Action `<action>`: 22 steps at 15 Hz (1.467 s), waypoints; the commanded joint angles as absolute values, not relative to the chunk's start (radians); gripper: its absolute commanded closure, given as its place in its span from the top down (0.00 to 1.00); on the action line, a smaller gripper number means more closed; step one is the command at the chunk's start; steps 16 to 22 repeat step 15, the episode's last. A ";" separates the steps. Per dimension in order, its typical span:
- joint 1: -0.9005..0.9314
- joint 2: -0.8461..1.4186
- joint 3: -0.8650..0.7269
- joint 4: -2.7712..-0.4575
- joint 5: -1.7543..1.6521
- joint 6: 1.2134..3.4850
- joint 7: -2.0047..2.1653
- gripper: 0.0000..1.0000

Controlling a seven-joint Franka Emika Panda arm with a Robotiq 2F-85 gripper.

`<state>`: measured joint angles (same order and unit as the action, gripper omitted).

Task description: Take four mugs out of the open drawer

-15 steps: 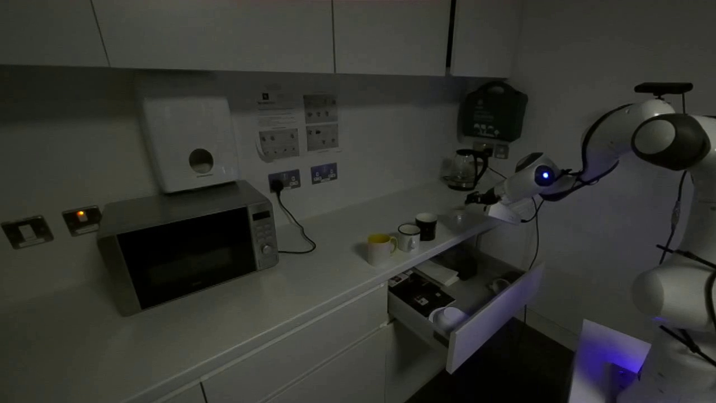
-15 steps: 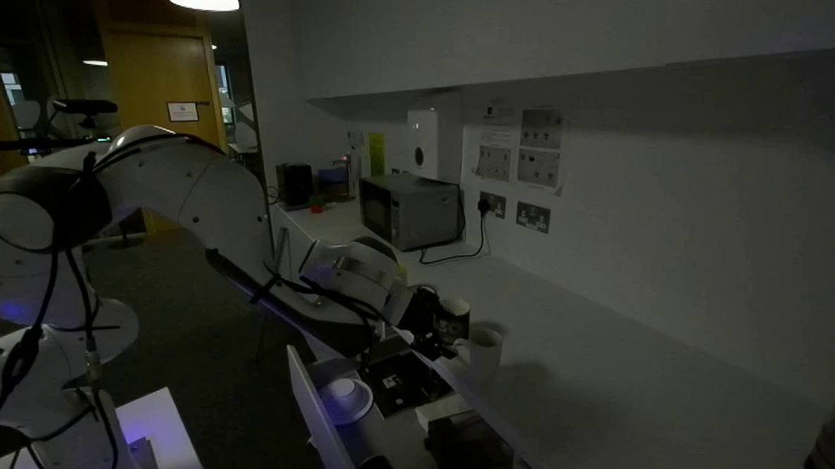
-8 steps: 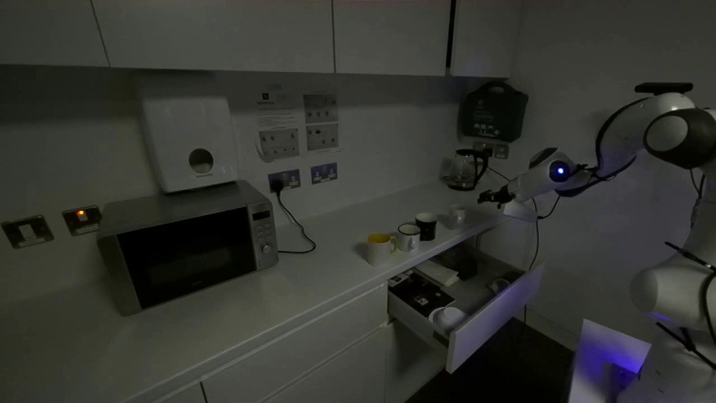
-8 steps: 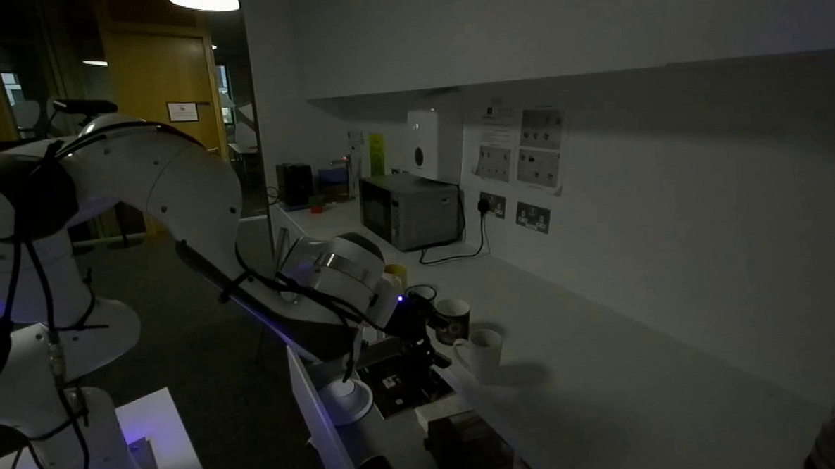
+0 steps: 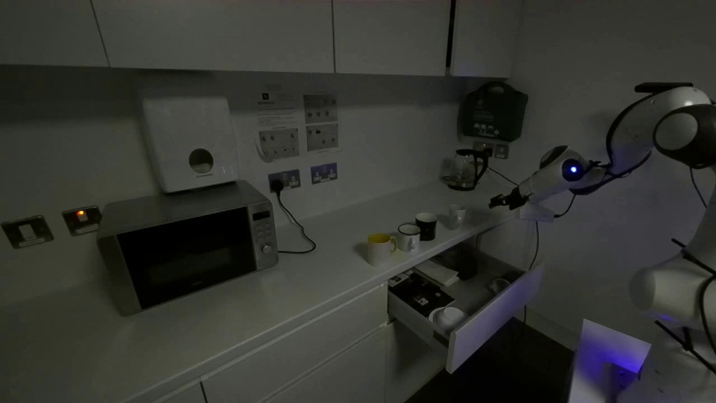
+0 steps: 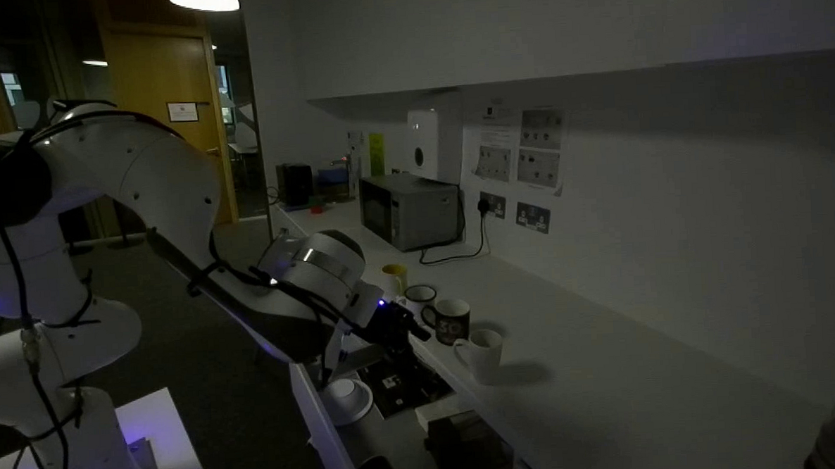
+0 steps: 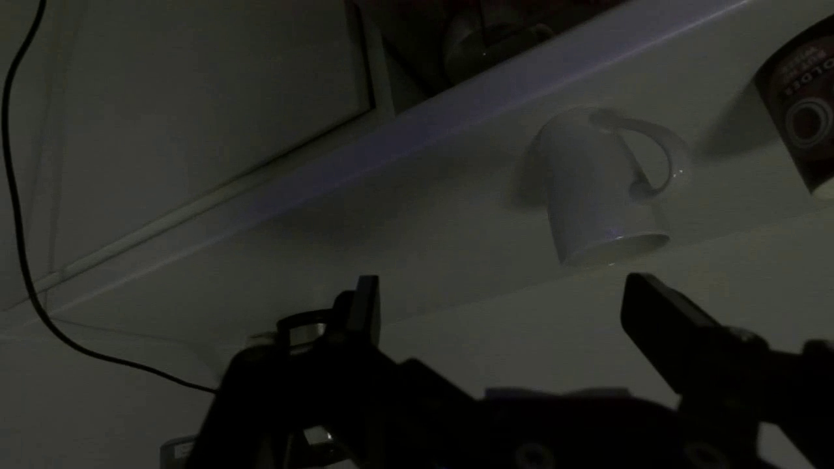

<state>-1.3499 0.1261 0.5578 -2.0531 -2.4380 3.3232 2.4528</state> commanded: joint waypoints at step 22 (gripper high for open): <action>-1.355 0.049 0.554 -2.115 -2.451 3.323 2.439 1.00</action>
